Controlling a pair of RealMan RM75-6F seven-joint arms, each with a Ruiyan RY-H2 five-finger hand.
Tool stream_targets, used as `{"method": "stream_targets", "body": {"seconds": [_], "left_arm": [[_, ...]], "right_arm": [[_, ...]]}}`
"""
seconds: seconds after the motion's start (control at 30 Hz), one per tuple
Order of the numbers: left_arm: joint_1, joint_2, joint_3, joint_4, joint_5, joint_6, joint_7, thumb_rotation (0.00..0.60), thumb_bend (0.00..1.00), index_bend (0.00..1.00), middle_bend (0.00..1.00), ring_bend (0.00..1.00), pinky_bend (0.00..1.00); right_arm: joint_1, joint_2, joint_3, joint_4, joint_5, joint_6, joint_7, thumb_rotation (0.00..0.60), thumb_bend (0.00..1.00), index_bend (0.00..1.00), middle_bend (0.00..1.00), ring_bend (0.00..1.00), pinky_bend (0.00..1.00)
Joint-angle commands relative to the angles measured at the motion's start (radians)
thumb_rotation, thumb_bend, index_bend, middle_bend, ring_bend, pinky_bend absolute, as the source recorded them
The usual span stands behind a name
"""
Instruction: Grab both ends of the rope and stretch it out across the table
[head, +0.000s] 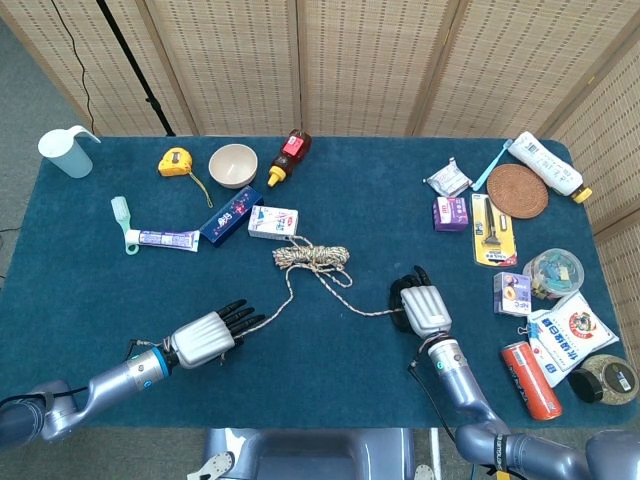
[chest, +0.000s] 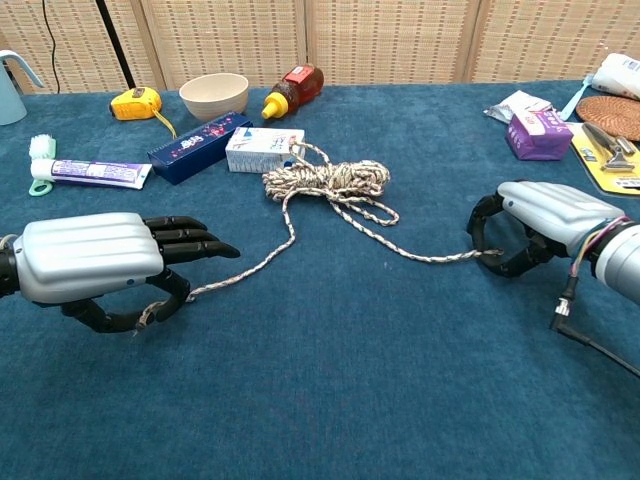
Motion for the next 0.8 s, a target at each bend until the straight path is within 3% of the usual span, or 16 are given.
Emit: {"method": "stream_targets", "body": {"seconds": [0.03,0.8], "left_arm": [[0.000,0.002,0.000,-0.003,-0.002,0.000,0.000,0.600,0.43,0.55,0.00,0.00,0.00],[0.019,0.022,0.005,-0.005,-0.014,0.028,-0.010,0.600,0.43,0.58,0.00,0.00,0.00]], "right_arm": [[0.000,0.001,0.000,0.000,-0.001,0.000,0.002,0.600,0.52,0.60,0.33,0.21,0.00],[0.007,-0.003,0.004,0.004,-0.002,-0.009,0.012,0.600,0.52,0.61,0.33,0.22,0.00]]}}
